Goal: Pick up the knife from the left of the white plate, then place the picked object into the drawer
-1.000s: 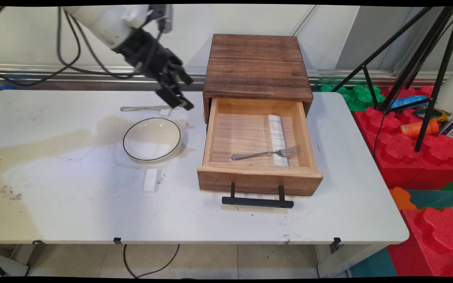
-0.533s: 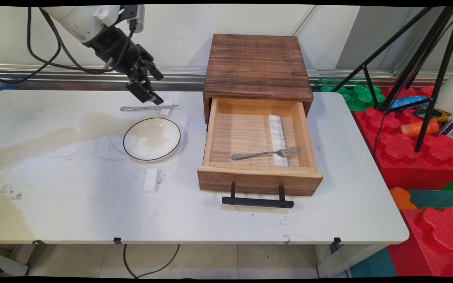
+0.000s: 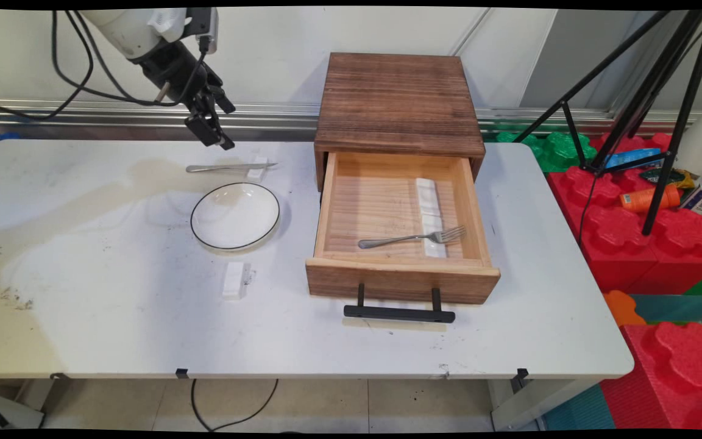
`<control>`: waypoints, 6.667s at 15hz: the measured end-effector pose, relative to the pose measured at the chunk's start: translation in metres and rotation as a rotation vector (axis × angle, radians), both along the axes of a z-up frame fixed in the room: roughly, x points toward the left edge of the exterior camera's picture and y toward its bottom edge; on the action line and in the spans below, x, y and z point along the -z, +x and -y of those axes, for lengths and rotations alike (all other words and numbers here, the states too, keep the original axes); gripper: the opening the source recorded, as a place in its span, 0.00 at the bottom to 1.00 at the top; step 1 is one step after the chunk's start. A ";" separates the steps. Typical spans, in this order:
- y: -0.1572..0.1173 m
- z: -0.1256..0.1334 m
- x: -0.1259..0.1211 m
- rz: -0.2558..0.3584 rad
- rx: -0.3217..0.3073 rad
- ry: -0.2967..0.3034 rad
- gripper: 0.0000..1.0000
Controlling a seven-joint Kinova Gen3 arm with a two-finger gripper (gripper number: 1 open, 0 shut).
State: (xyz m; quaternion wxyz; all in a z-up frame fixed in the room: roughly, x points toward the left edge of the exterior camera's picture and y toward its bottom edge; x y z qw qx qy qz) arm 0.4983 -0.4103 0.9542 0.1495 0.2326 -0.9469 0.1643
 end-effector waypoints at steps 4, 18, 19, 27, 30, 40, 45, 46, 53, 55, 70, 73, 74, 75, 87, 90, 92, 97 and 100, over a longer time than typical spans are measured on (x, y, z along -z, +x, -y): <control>0.016 0.035 0.019 0.063 -0.013 0.017 1.00; 0.044 0.109 0.093 0.127 0.021 0.137 1.00; 0.045 0.111 0.096 0.128 0.025 0.143 1.00; 0.051 0.125 0.123 0.128 0.052 0.192 1.00; 0.052 0.131 0.131 0.126 0.062 0.204 1.00; 0.060 0.137 0.149 0.106 0.089 0.241 0.00; 0.063 0.133 0.153 0.096 0.092 0.253 0.00; 0.063 0.132 0.153 0.094 0.088 0.251 0.00; 0.065 0.121 0.125 0.080 0.032 0.199 0.00; 0.064 0.115 0.108 0.075 0.012 0.172 0.00; -0.031 0.074 -0.052 -0.048 -0.029 -0.053 0.00; -0.070 0.063 -0.072 -0.088 0.000 -0.076 0.00; -0.085 0.059 -0.078 -0.102 0.010 -0.081 0.00; -0.099 0.056 -0.082 -0.113 0.019 -0.086 0.00; -0.251 0.034 -0.068 -0.144 -0.021 -0.091 0.00; -0.273 0.032 -0.053 -0.130 -0.035 -0.078 0.00; -0.284 0.032 -0.043 -0.120 -0.030 -0.067 0.00; -0.314 0.045 -0.006 -0.085 -0.009 -0.027 0.00; -0.325 0.056 0.016 -0.066 0.004 -0.013 0.00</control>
